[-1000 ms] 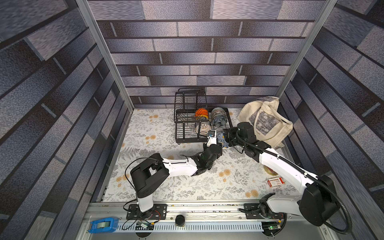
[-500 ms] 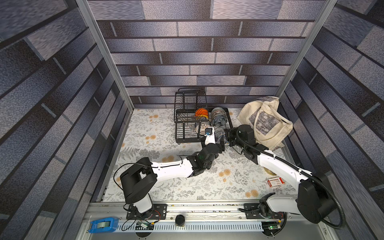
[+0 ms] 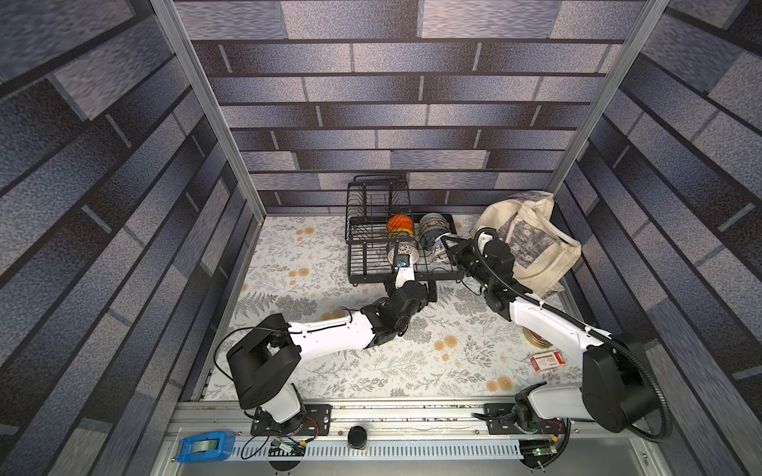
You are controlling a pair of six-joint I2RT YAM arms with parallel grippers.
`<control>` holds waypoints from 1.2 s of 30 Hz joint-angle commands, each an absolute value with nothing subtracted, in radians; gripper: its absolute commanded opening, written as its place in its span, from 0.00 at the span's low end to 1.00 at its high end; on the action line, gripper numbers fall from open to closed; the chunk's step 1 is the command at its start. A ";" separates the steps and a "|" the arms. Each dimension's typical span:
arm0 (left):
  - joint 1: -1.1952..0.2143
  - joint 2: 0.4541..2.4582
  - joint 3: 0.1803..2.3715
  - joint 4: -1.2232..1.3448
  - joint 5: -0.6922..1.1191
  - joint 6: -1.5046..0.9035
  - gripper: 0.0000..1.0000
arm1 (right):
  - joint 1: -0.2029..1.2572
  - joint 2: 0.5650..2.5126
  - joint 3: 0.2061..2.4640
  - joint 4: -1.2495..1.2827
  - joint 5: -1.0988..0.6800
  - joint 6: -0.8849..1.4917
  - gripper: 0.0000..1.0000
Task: Load bowls into a dish rack
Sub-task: Place the bowl in the dish rack.
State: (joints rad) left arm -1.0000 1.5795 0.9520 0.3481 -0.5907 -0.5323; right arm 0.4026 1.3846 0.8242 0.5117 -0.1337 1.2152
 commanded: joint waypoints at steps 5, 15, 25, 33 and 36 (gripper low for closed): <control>-0.976 1.552 0.962 0.310 -0.566 -0.530 1.00 | 0.357 1.501 0.883 0.723 -0.231 1.088 0.00; -0.917 1.598 1.004 0.296 -0.513 -0.542 1.00 | 0.307 1.692 0.938 0.853 -0.283 1.136 0.00; -0.860 1.626 1.029 0.279 -0.464 -0.563 1.00 | 0.297 1.879 0.997 1.026 -0.305 1.266 0.00; -0.836 1.641 1.034 0.275 -0.439 -0.575 1.00 | 0.287 1.988 1.030 1.121 -0.309 1.354 0.00; -0.836 1.646 1.037 0.275 -0.435 -0.579 1.00 | 0.284 2.017 1.038 1.160 -0.306 1.379 0.00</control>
